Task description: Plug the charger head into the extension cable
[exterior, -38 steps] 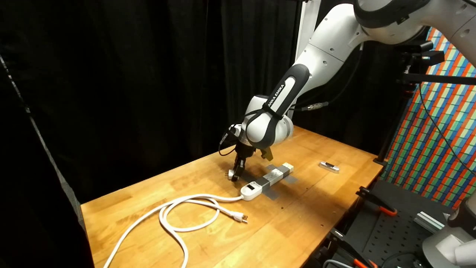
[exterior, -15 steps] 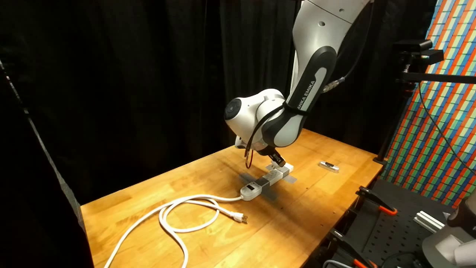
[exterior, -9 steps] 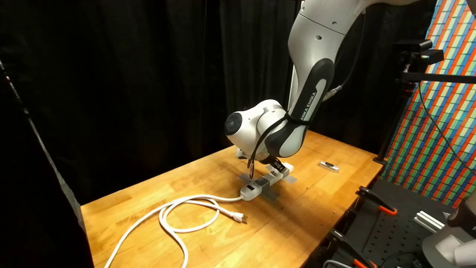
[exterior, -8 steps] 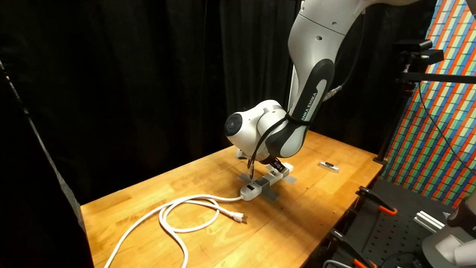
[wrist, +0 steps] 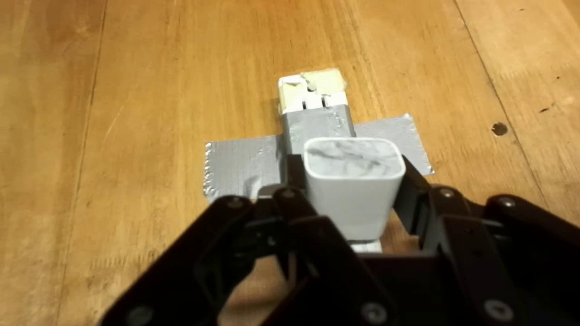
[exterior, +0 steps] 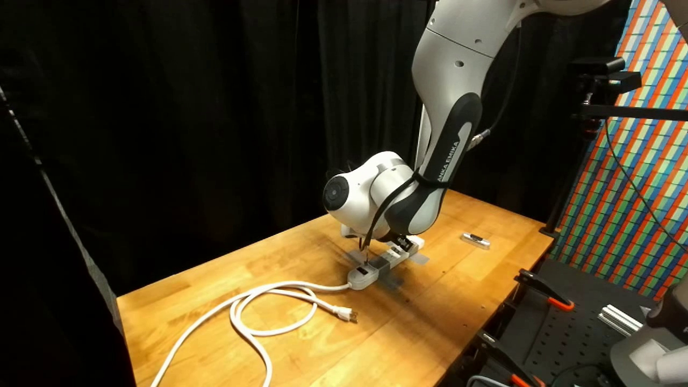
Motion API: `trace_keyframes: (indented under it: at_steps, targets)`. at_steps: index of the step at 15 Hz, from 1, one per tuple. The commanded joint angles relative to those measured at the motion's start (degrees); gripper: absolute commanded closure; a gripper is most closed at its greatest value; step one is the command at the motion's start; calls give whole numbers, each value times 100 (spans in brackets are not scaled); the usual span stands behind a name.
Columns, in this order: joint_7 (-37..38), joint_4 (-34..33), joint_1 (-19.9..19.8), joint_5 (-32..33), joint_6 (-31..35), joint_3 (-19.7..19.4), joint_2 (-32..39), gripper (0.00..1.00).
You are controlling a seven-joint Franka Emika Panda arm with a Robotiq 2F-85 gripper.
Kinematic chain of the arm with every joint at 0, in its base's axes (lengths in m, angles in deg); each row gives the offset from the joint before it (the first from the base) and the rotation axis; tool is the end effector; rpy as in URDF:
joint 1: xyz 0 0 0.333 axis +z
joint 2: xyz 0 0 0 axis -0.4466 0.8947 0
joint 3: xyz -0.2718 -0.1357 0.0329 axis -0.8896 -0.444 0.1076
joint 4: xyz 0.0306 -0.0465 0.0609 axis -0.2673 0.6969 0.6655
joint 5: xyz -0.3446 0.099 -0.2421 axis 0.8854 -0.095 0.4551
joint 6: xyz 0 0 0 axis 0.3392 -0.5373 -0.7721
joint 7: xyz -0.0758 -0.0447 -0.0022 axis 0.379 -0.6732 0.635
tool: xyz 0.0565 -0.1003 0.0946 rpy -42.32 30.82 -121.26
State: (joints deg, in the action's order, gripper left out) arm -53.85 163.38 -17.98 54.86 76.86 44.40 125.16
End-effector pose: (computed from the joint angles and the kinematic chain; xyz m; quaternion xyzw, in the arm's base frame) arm 0.5244 0.0342 -0.0158 0.6911 0.5907 -0.2597 0.3255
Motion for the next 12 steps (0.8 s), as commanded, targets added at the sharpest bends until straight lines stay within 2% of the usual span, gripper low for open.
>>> trace_keyframes:
  at_steps: [1,6,12]
  targets:
    - [133,-60,112,219,-445,103,304,77]
    - [246,-63,211,506,-871,311,606,77]
    - [69,-239,106,82,-1429,687,942,77]
